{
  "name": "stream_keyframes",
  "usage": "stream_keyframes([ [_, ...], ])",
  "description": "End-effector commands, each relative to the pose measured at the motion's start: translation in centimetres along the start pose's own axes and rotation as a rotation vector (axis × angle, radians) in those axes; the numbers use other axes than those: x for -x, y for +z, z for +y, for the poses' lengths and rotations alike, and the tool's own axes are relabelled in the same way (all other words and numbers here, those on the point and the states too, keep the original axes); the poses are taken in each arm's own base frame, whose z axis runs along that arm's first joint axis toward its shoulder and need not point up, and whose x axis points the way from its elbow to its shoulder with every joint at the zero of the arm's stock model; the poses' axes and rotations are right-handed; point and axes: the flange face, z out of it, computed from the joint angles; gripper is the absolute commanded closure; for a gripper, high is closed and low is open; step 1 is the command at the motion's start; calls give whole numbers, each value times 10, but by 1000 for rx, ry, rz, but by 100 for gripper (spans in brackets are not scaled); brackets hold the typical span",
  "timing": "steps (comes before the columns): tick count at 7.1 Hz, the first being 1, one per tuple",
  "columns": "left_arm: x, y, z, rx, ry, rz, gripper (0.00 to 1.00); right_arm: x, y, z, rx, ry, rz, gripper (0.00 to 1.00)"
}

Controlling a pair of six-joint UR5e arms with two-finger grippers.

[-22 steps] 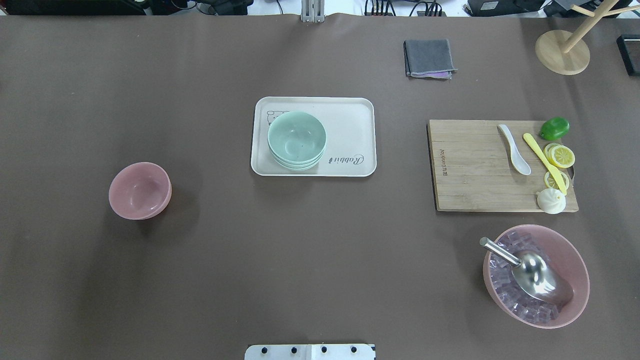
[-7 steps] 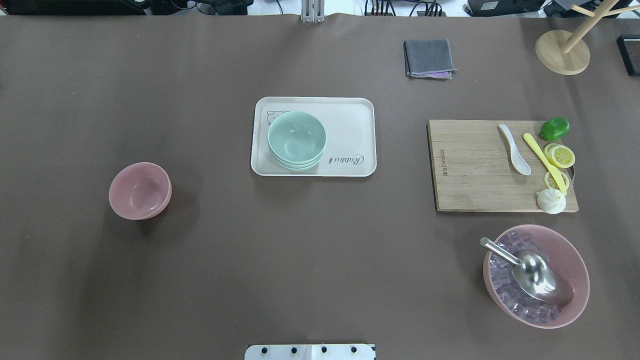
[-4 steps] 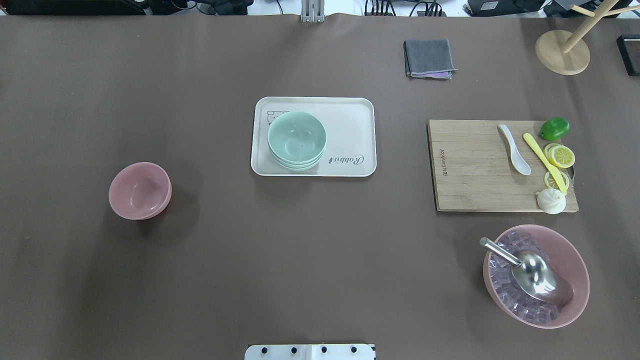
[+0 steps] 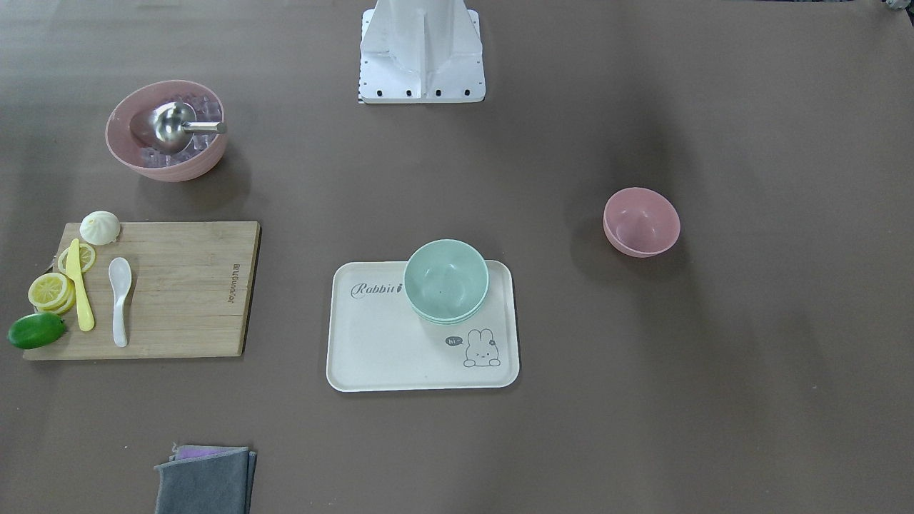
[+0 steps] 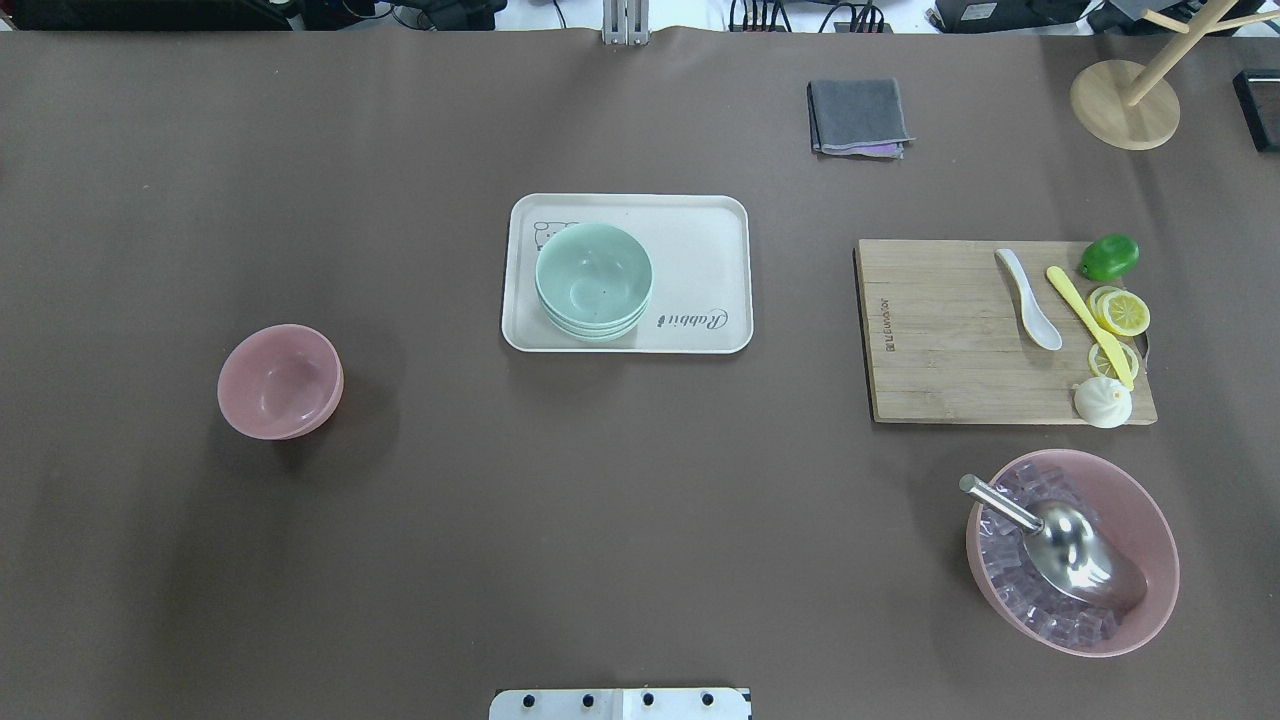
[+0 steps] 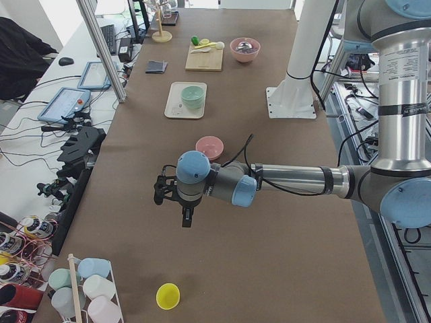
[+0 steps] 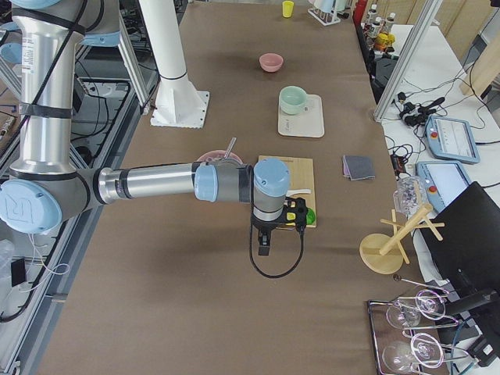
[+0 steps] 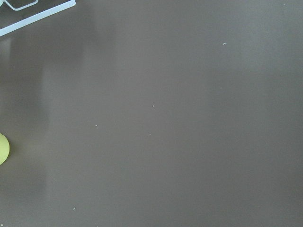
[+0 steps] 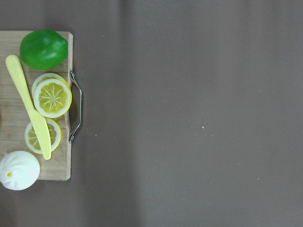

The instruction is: Stack pink bowl on green and place spoon

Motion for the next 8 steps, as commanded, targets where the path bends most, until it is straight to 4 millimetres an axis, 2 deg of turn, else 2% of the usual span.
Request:
stream_keyframes([
  [1, -21, -8, -20, -33, 48, 15, 2, 2, -1, -1, -3, -2, -6, 0],
  [2, -45, -22, -35, -86, 118, 48, 2, 3, 0, -1, -1, -5, -6, 0],
  [3, -61, -10, -31, -52, 148, 130, 2, 6, -3, -5, -6, -13, -6, 0],
  [4, -115, 17, -36, 50, 112, 221, 2, 9, -5, -10, -15, -31, -6, 0],
  [5, -180, 49, -47, 148, 13, 266, 2, 13, -3, -13, -23, -45, -6, 0],
  [6, -242, 65, -70, 183, 46, 291, 2, 20, -7, -19, -31, -53, -29, 0],
  [7, -264, 81, -69, 207, 61, 288, 2, 24, -9, -21, -33, -54, -54, 0],
  [8, -263, 89, -71, 175, 21, 227, 2, 24, -7, -22, -30, -58, -55, 0],
])
